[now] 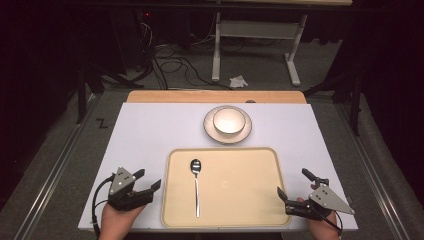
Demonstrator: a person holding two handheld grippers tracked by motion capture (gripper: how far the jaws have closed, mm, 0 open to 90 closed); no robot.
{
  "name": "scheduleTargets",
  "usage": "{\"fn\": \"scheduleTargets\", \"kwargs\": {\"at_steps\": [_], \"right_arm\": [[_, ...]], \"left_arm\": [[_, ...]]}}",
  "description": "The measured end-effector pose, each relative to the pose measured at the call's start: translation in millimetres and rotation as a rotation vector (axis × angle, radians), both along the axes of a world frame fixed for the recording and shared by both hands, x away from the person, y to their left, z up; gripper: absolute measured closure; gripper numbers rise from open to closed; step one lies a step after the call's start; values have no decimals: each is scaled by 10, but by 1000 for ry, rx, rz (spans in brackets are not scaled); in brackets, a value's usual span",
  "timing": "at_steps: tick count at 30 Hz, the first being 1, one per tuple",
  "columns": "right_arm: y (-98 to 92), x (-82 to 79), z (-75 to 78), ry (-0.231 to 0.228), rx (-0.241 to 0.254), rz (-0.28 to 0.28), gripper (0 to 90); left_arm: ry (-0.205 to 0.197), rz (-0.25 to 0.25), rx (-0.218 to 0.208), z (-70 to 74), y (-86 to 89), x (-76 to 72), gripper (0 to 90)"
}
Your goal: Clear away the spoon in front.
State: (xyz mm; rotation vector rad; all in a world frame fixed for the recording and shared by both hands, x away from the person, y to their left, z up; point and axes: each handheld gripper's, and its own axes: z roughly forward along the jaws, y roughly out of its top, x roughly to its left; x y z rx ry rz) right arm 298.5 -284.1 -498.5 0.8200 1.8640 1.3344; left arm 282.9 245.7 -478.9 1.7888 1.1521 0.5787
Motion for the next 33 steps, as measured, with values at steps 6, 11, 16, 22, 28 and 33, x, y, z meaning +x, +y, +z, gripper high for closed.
{"fn": "scheduleTargets", "kwargs": {"at_steps": [6, 11, 16, 22, 28, 33], "right_arm": [[-1, 2, -5, 2, 7, 1, 15], [4, -1, -5, 9, 7, -5, 15], [3, -2, 0, 1, -2, -5, 15], [-6, 9, -4, -2, 2, -1, 15], [-1, 9, -1, -1, 0, 0, 15], [11, 14, -3, -3, -1, 1, 15]], "left_arm": [[-39, 65, -4, 39, 176, -49, 138], [-45, 63, 11, 48, 144, -49, 1], [-37, 32, 33, 20, 68, -39, 0], [-33, 28, 31, 9, 58, -35, 0], [-30, 42, 14, 10, 101, -41, 0], [-21, 37, 13, 10, 88, -44, 10]]}}
